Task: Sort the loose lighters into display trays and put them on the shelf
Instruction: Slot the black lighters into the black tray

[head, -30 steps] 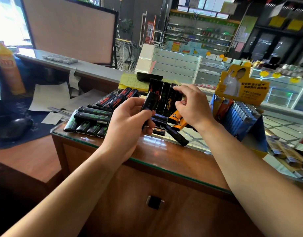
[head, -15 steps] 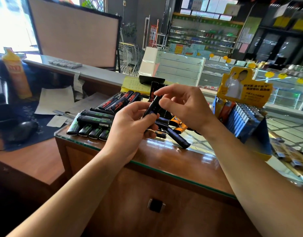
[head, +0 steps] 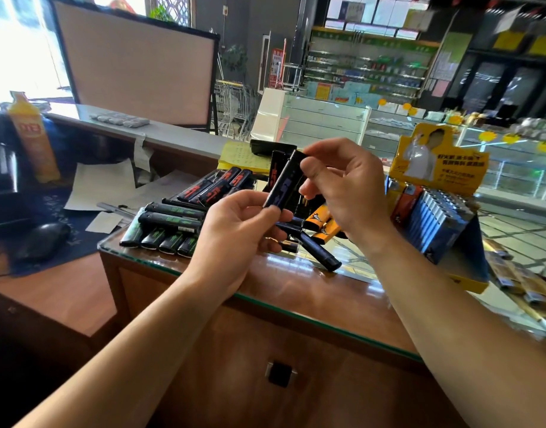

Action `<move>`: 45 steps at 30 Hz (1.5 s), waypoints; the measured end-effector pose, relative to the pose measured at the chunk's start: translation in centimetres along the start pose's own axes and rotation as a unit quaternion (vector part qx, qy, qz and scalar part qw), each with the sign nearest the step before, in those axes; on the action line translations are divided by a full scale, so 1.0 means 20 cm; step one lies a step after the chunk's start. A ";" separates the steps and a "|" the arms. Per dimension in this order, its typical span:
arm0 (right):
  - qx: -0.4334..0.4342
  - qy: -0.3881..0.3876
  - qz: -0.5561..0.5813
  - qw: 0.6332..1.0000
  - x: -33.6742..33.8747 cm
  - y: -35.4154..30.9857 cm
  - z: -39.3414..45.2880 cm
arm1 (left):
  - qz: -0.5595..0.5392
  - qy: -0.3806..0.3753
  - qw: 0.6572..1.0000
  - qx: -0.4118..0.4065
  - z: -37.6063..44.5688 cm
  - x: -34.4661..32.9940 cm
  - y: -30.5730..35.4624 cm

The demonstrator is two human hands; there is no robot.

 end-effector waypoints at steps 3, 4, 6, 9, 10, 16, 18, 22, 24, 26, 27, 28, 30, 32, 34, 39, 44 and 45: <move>-0.011 0.019 0.016 1.000 -0.04 0.01 -0.03 | 0.004 -0.009 1.000 0.004 0.00 -0.01 -0.01; -0.016 0.014 0.018 1.000 -0.05 0.01 -0.03 | 0.003 -0.009 1.000 0.005 0.01 0.00 -0.01; -0.021 0.005 0.022 1.000 -0.06 0.02 -0.04 | 0.000 -0.008 1.000 0.007 0.01 0.00 -0.02; -0.013 -0.002 0.009 1.000 -0.06 0.01 -0.04 | 0.000 -0.008 1.000 0.007 0.01 0.00 -0.02; -0.010 -0.005 0.003 1.000 -0.06 0.01 -0.04 | 0.000 -0.009 1.000 0.005 0.01 0.00 -0.02; -0.002 -0.014 0.008 1.000 -0.03 -0.01 -0.02 | 0.017 -0.012 1.000 -0.017 -0.01 -0.02 -0.01; -0.006 0.011 0.032 0.999 0.00 -0.02 0.00 | 0.033 -0.008 0.999 -0.029 -0.02 -0.03 0.00; -0.010 0.130 0.045 0.990 0.11 0.01 0.07 | 0.116 -0.006 0.990 -0.077 -0.03 -0.03 0.00; 0.008 0.172 -0.013 0.985 0.16 0.05 0.10 | 0.160 -0.005 0.980 -0.117 -0.04 -0.04 0.00; 0.037 0.186 -0.071 0.979 0.19 0.07 0.12 | 0.217 0.000 0.962 -0.165 -0.04 -0.05 0.01; 0.051 0.186 -0.096 0.977 0.19 0.08 0.12 | 0.248 0.003 0.951 -0.187 -0.04 -0.06 0.02; 0.062 0.183 -0.120 0.974 0.20 0.09 0.12 | 0.278 0.006 0.938 -0.206 -0.03 -0.07 0.04; 0.071 0.178 -0.160 0.968 0.20 0.12 0.12 | 0.333 0.008 0.912 -0.239 -0.02 -0.08 0.07; 0.077 0.175 -0.190 0.963 0.21 0.15 0.12 | 0.388 0.001 0.879 -0.278 0.01 -0.09 0.09; 0.083 0.168 -0.221 0.957 0.21 0.18 0.13 | 0.440 -0.016 0.844 -0.304 0.05 -0.11 0.09; 0.075 0.120 -0.300 0.943 0.20 0.26 0.15 | 0.546 -0.053 0.773 -0.319 0.14 -0.15 0.09; 0.087 0.083 -0.374 0.919 0.16 0.30 0.16 | 0.568 -0.069 0.753 -0.323 0.17 -0.15 0.06; 0.093 0.073 -0.385 0.915 0.15 0.30 0.16 | 0.568 -0.070 0.753 -0.326 0.18 -0.15 0.05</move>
Point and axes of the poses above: each hand's wrist, its own z-axis towards the middle knuckle, its own x-axis out of the back of the hand, y = z × x, the point moved 2 cm from there along z, towards the middle knuckle, and after that the axes turned 9 degrees about y, right-handed, at the moved point
